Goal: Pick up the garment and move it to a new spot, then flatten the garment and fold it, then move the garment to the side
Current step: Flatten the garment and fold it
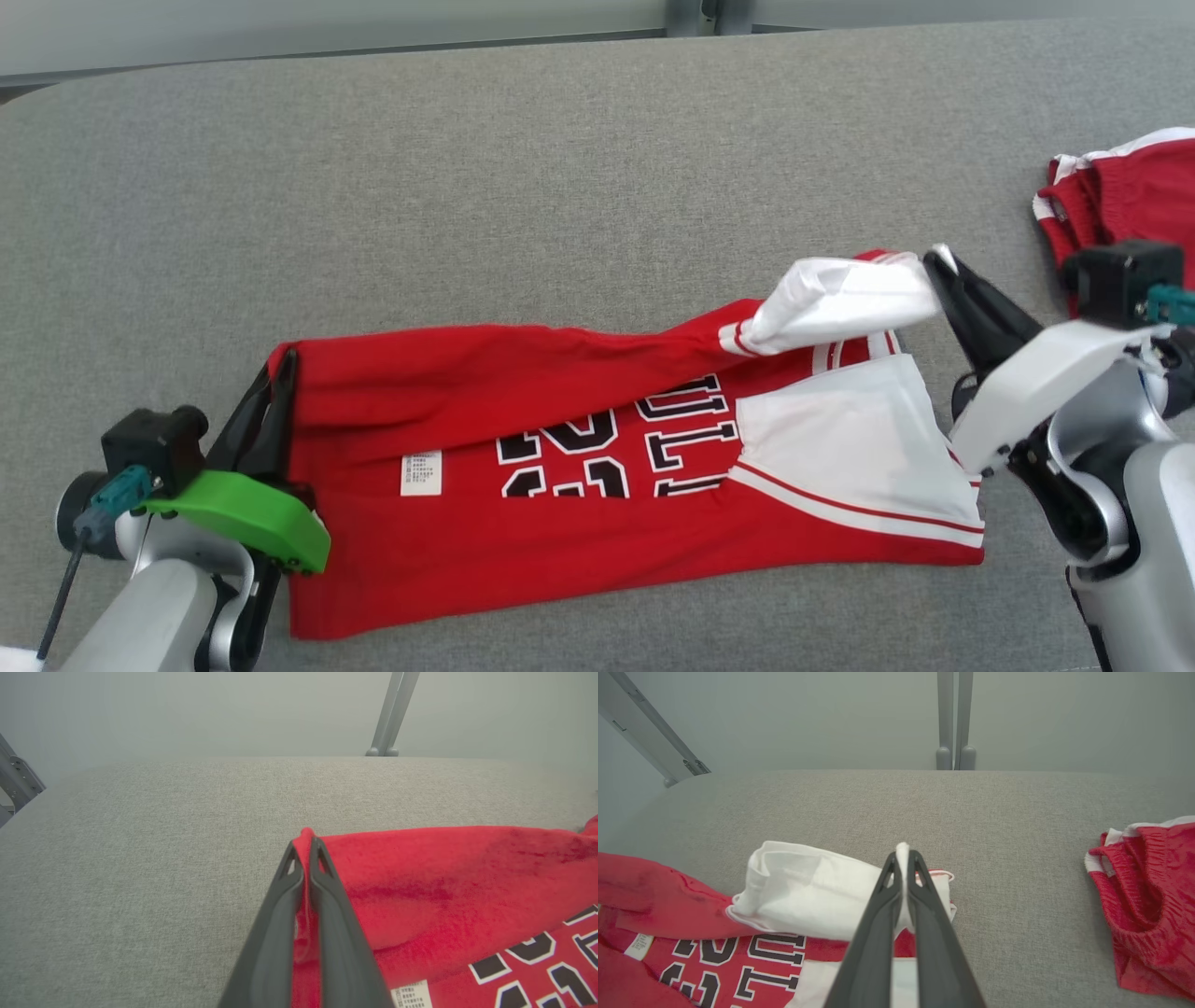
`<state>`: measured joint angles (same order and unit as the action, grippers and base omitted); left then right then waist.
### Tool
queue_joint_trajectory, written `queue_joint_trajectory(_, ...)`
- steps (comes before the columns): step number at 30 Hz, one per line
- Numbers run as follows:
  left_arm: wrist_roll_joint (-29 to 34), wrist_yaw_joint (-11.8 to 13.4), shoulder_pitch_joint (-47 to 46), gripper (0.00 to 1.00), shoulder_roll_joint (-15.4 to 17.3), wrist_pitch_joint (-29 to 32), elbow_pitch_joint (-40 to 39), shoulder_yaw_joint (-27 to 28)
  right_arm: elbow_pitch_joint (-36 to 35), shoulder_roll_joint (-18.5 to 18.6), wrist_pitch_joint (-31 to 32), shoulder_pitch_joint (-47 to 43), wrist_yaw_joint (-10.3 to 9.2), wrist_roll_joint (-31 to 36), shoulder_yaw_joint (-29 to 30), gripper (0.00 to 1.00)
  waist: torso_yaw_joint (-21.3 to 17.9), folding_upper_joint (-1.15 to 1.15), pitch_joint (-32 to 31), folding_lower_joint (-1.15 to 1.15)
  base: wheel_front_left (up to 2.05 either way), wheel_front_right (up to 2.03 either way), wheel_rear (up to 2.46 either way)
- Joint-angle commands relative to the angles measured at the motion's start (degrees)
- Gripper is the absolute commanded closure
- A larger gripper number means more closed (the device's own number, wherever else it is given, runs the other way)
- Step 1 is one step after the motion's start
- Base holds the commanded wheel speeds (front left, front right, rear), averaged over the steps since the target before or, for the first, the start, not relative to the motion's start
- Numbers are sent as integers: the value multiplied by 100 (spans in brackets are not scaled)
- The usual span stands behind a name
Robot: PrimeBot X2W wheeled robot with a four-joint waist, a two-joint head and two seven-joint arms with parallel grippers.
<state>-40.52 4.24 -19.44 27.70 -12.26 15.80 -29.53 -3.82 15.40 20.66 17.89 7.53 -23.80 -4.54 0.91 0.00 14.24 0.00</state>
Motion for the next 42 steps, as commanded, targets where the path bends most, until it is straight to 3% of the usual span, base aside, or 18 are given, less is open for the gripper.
queue_joint_trajectory(1, -50, 127, 256, 100, 93, -62, -121, 78, -175, -75, 9, -325, -8, -15, 63, 100, -67, 0, -51, 0, 0, 0, 0)
queue_joint_trajectory(10, -161, 432, 1105, 100, -18, -203, -471, 180, -269, -314, -115, -1181, -8, -125, 105, 100, -112, 0, -130, 0, 0, 0, 0)
queue_joint_trajectory(20, -219, 285, 1335, 100, -255, -256, -12, 205, 332, -271, -590, -1297, -8, -28, -182, 99, -89, 0, -217, 0, 0, 0, 0)
queue_joint_trajectory(21, -197, 270, 1345, 94, -264, -265, 41, 218, 383, -255, -632, -1319, -8, -46, -234, 87, -91, 0, -227, 0, 0, 0, 0)
queue_joint_trajectory(22, -174, 246, 1360, 78, -271, -275, 78, 237, 417, -244, -677, -1337, -8, -78, -289, 70, -94, 0, -238, 0, 0, 0, 0)
queue_joint_trajectory(23, -186, 228, 1382, 58, -308, -282, 90, 279, 443, -231, -724, -1359, -8, -115, -326, 57, -96, 0, -249, 0, 0, 0, 0)
queue_joint_trajectory(24, -196, 212, 1422, 18, -338, -289, 92, 320, 457, -207, -769, -1400, -8, -151, -363, 35, -99, 0, -263, 0, 0, 0, 0)
queue_joint_trajectory(25, -194, 193, 1482, 0, -366, -295, 80, 367, 476, -175, -814, -1450, -8, -168, -397, 5, -104, 0, -279, 0, 0, 0, 0)
queue_joint_trajectory(26, -199, 180, 1540, 0, -396, -298, 57, 415, 485, -146, -858, -1492, -8, -192, -423, 0, -108, 0, -296, 0, 0, 0, 0)
queue_joint_trajectory(33, -66, 90, 2189, 0, -540, -296, -300, 745, 563, -4, -965, -1889, -8, -286, -433, 0, -176, 0, -433, 0, 0, 0, 0)
queue_joint_trajectory(42, 326, 299, 2571, 0, -575, -298, -850, 1038, 570, -76, -1003, -2062, -7, -145, -62, 0, -186, 0, -722, 0, 0, 0, 0)
